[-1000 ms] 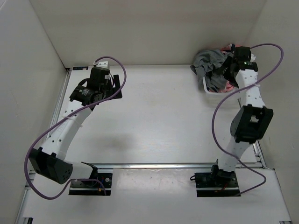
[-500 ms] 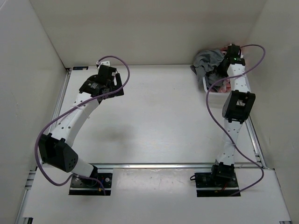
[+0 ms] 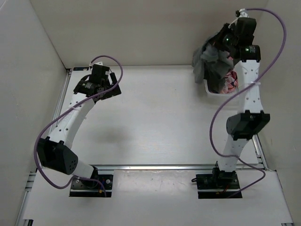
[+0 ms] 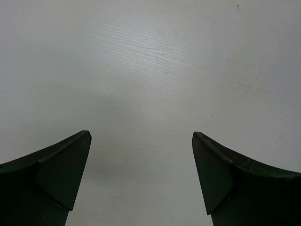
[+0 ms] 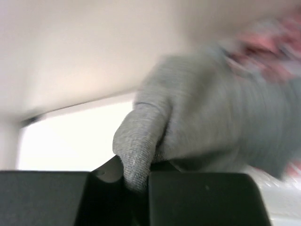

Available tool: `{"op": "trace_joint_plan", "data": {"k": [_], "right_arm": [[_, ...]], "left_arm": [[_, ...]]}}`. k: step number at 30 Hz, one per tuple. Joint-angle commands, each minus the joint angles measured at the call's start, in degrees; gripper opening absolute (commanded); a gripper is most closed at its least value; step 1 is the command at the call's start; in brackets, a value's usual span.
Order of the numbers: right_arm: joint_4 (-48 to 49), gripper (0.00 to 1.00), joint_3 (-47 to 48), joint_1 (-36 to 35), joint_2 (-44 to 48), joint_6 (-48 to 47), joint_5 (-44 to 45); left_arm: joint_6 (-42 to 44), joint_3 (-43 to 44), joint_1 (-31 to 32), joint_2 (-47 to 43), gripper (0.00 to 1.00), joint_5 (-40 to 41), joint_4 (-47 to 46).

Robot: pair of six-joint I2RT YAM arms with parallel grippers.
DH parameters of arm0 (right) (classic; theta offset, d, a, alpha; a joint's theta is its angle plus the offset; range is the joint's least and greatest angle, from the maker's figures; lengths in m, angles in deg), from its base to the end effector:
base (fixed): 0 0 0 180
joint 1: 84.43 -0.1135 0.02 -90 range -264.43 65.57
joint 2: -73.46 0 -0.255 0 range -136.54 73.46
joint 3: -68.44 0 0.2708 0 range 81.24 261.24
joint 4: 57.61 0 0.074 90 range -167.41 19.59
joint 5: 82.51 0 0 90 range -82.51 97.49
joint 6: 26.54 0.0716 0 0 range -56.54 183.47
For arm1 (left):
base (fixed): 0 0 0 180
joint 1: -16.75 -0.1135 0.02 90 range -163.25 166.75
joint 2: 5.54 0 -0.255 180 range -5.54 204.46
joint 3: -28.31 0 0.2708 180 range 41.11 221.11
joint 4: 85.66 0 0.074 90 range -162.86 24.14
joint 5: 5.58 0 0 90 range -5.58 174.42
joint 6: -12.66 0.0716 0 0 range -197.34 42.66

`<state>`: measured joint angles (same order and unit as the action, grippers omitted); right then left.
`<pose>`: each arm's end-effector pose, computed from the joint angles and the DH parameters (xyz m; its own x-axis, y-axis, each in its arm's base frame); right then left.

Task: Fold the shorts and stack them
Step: Move the shorts to the center of the board, then flatten the shorts out

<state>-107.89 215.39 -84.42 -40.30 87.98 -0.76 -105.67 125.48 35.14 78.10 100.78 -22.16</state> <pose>0.4878 0.0102 0.4526 -0.3242 0.4108 -0.8521 -0.0027 0.9004 0.4351 0.3355 -0.0903 0.3210 -0.7016 -0.2466 -0.6685 -0.2297 0.9664 -0.1154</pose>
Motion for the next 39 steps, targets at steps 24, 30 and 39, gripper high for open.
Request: {"op": "trace_joint_plan", "data": {"k": [24, 30, 39], "right_arm": [[-8.33, 0.83, -56.79, -19.70, 33.41, -5.80, 5.70], [-2.62, 0.75, -69.44, -18.56, 41.68, 2.02, 1.94], [5.31, 0.81, -78.34, -18.03, 36.25, 7.66, -6.16]], "left_arm": [[-6.63, -10.62, -2.05, -9.45, 0.99, -14.60, 5.82], [-13.76, -20.39, 7.07, -5.60, 1.00, -18.56, -1.21], [-11.31, -15.92, 13.16, 14.88, 1.00, -15.66, -5.60]]}}
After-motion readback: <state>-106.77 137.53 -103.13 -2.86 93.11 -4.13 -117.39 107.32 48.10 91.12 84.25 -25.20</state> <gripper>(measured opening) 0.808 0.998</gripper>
